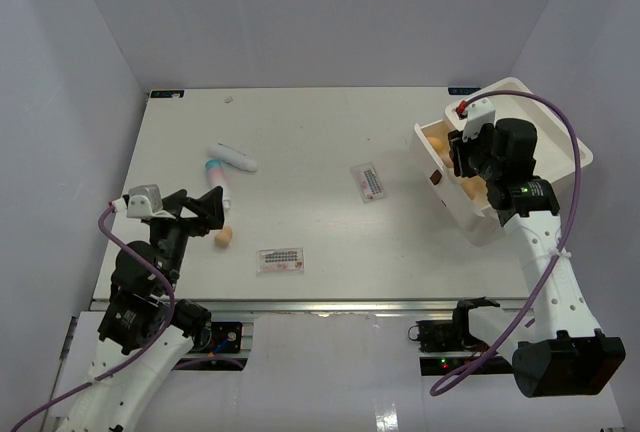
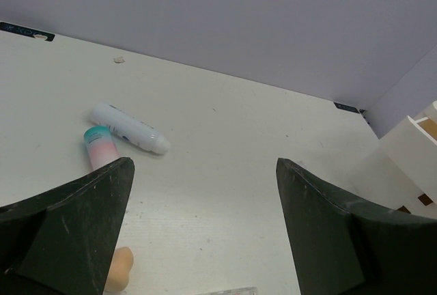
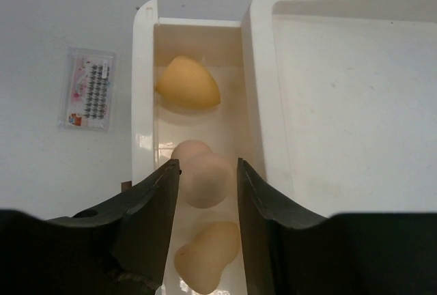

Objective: Organize the makeup

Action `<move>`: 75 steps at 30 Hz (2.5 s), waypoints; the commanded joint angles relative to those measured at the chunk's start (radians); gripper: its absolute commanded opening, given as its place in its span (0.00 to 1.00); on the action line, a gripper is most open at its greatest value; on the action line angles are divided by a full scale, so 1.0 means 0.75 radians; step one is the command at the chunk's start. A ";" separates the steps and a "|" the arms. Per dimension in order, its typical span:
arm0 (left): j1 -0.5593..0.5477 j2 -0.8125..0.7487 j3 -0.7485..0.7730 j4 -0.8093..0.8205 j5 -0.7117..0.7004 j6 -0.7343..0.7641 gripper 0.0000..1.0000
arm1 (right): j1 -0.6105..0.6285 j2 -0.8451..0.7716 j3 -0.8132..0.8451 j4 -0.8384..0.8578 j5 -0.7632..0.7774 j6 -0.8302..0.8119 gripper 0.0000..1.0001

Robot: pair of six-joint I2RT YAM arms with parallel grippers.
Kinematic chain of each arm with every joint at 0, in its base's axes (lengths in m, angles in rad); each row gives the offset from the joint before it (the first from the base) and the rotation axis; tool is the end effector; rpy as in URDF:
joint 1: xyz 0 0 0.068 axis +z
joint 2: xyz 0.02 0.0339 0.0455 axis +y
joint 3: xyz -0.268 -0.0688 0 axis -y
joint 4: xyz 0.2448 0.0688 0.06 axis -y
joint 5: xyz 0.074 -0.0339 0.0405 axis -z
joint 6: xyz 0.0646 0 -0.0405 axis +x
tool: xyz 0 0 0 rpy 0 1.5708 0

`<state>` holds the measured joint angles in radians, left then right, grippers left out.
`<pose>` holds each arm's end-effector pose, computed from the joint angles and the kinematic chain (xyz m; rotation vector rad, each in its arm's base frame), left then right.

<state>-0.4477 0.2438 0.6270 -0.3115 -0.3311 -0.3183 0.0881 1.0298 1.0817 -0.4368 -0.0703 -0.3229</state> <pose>0.0986 -0.0240 0.3350 -0.1706 1.5044 -0.3674 0.2503 0.0267 0.3639 -0.4443 1.9045 -0.0860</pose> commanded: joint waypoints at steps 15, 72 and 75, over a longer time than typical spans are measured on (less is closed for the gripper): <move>0.000 0.286 0.039 -0.154 0.278 -0.226 0.94 | 0.032 0.031 0.119 -0.303 -1.260 -0.341 0.62; 0.327 1.322 0.059 -0.453 0.117 -0.781 0.45 | 0.153 0.092 -0.152 -0.193 -1.546 -0.459 0.65; 0.342 1.337 0.056 -0.444 0.139 -0.773 0.31 | 0.140 0.079 -0.155 -0.194 -1.562 -0.459 0.65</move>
<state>-0.2109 1.2330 0.6790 -0.6702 -0.2602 -0.9002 0.2081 1.1181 0.9699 -0.6011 -1.1895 -0.6652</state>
